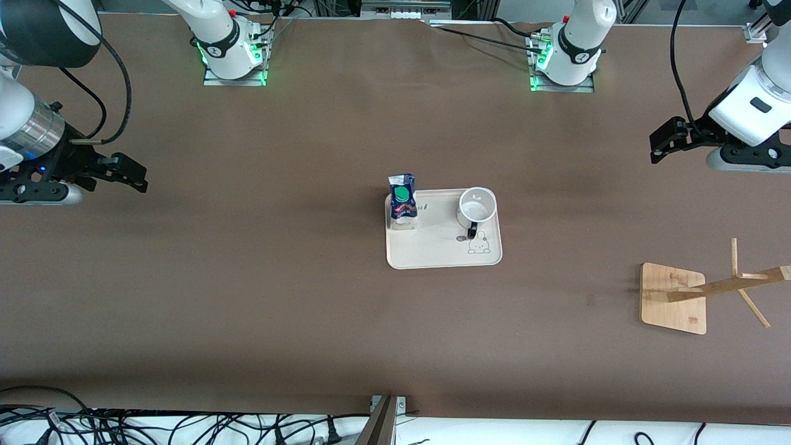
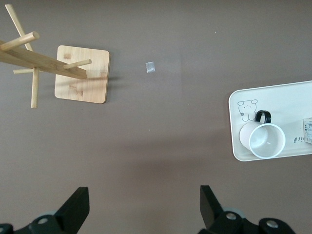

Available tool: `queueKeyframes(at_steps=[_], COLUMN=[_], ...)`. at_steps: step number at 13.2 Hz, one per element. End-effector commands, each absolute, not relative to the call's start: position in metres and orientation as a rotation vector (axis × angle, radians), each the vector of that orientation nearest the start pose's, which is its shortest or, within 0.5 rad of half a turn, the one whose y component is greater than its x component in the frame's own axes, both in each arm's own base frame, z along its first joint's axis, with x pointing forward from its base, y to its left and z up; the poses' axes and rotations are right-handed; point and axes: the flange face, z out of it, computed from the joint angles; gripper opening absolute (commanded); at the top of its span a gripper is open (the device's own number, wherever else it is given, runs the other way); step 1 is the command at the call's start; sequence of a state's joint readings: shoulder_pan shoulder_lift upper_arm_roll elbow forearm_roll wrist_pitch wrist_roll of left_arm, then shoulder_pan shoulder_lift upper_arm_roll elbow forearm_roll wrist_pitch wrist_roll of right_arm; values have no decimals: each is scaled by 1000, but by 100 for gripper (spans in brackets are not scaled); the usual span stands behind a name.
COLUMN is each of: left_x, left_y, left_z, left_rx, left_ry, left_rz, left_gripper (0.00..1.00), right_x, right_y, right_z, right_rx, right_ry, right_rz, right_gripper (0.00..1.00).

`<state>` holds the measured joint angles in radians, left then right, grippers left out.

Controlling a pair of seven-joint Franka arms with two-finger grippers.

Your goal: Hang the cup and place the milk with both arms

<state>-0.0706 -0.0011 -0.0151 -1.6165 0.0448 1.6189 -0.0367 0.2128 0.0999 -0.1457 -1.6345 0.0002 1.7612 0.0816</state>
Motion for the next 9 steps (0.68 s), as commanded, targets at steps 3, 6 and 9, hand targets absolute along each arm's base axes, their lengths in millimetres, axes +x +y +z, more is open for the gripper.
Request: queueKeyframes(at_steps=[3, 6, 9], left_x=[560, 560, 560], left_y=[-43, -43, -43], left_z=[614, 614, 614], left_rx=[-3074, -3074, -3074], left_ry=[109, 109, 109], left_rz=[-15, -13, -15], left_gripper=[100, 100, 100], right_x=[598, 598, 597], right_y=[51, 50, 56], right_z=[557, 558, 554], right_rx=[-3160, -3167, -3170], right_ry=[14, -12, -39], right_rz=[-41, -46, -25], right_gripper=[100, 100, 100])
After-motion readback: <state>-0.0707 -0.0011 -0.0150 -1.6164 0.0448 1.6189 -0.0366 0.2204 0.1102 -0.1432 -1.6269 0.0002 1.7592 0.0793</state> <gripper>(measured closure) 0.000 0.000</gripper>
